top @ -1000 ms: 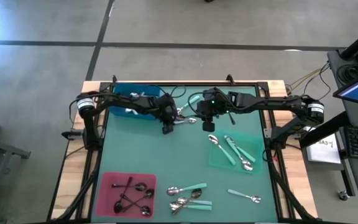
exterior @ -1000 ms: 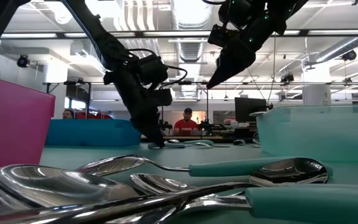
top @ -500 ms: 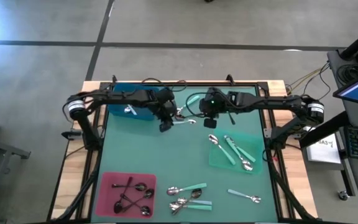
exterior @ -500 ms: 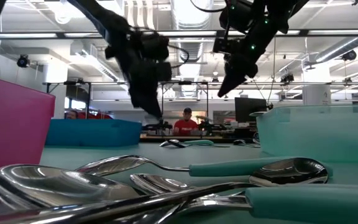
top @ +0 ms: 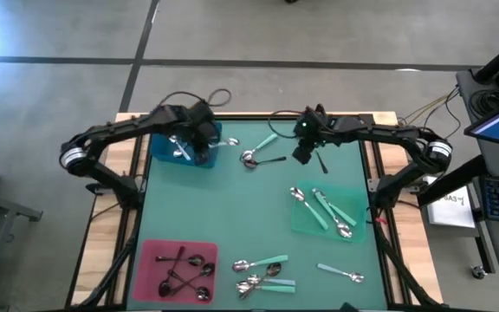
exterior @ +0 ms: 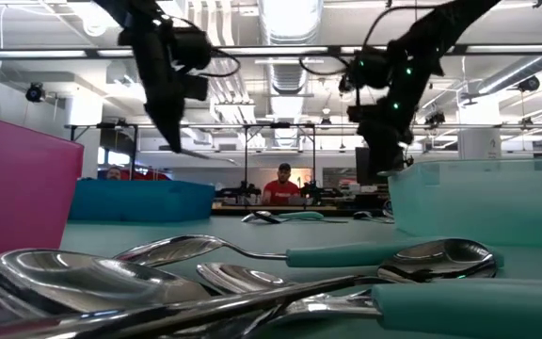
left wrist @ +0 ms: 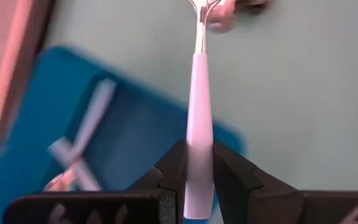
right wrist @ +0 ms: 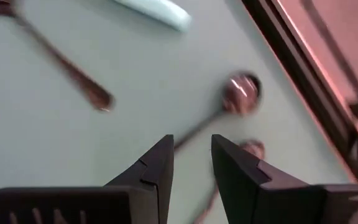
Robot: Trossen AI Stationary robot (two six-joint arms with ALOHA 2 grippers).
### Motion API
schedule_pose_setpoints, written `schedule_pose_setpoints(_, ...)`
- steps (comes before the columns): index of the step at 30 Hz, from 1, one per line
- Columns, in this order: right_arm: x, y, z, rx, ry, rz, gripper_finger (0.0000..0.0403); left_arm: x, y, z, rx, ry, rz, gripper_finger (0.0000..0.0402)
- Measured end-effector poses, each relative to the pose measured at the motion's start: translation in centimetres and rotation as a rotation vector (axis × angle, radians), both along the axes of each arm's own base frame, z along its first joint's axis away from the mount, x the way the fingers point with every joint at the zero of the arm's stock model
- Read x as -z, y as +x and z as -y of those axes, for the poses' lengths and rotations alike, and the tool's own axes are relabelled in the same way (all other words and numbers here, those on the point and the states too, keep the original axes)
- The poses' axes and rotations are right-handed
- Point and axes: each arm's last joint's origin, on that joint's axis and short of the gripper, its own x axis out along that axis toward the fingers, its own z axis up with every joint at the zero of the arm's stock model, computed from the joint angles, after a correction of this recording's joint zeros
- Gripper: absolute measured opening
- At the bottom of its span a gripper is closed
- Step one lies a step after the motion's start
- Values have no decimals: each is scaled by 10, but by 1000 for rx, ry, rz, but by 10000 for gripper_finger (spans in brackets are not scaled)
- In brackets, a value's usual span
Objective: Sort silverware by color (type)
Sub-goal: Put the top blue spoon into the blue bin, then put the black spoon into the pink bin
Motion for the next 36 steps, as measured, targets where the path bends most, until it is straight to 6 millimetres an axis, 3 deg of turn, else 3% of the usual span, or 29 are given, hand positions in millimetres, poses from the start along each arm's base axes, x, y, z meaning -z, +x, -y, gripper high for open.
schedule_pose_setpoints(7,20,-21,11,132,121,9,98,9,-46,-21,-189,-3,-22,45)
schedule_pose_setpoints(13,26,-23,7,139,193,32,98,24,-64,-31,-294,23,-108,70)
schedule_pose_setpoints(23,46,-36,0,260,272,-2,119,31,-63,-35,-268,44,-135,130)
schedule_pose_setpoints(36,63,-43,4,365,265,-62,122,29,-59,-38,-253,82,-95,134)
